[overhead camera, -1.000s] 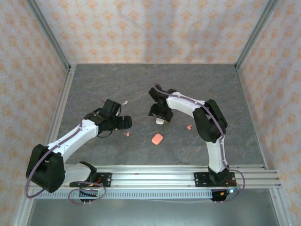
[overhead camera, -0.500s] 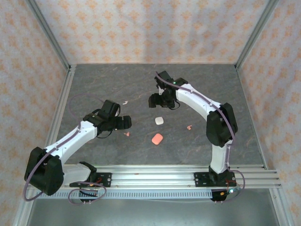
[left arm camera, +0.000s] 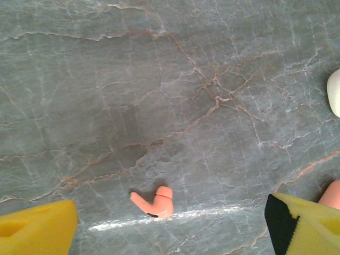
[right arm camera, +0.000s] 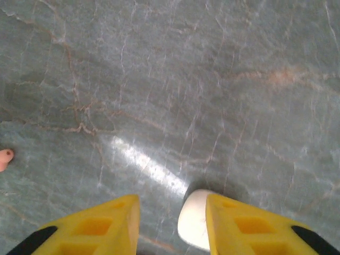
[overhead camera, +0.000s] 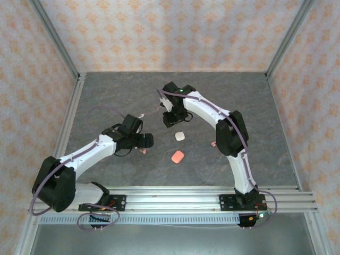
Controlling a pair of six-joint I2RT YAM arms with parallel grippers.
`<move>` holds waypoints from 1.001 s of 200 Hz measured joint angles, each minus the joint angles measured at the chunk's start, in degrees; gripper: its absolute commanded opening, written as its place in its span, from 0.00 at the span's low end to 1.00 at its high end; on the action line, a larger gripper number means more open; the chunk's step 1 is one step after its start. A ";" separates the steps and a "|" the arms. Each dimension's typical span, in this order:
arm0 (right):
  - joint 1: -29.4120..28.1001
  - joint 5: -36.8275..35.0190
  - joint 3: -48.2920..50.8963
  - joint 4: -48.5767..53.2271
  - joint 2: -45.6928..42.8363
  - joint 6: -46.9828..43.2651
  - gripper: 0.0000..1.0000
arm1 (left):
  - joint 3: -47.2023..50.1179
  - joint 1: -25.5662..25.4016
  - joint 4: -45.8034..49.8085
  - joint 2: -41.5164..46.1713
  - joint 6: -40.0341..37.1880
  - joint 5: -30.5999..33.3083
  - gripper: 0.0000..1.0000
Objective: Insert the wireless bluetooth earbuds into the charging case
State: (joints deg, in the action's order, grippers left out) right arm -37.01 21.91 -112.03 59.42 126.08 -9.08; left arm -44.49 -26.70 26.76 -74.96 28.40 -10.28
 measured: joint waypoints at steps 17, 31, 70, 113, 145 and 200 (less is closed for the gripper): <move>0.48 0.00 -2.47 0.48 3.10 -0.22 0.28 | 0.07 -1.25 -0.26 -0.11 0.44 0.17 0.91; 1.11 0.00 -3.08 0.70 5.03 -0.20 0.26 | 0.11 -2.27 -0.44 -0.11 0.70 0.22 0.91; 3.82 0.61 -2.10 1.25 7.06 -0.22 0.24 | 0.20 -4.39 -0.48 -0.11 1.53 0.57 0.91; 5.20 0.90 4.59 -0.87 5.14 0.02 0.22 | 0.20 -4.83 -0.46 -0.61 2.91 1.75 0.91; 4.98 0.66 11.23 -3.13 1.49 1.09 0.22 | 0.17 -4.83 -0.22 -1.36 3.10 2.10 0.91; 4.94 0.55 18.80 -9.29 -2.95 5.22 0.21 | -0.09 -4.83 0.63 -1.18 3.10 3.13 0.91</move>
State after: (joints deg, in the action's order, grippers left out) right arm -32.08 22.46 -93.23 50.13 123.13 -3.86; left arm -44.58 -31.53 27.40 -76.14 31.51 -7.16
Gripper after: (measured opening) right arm 0.214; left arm 0.915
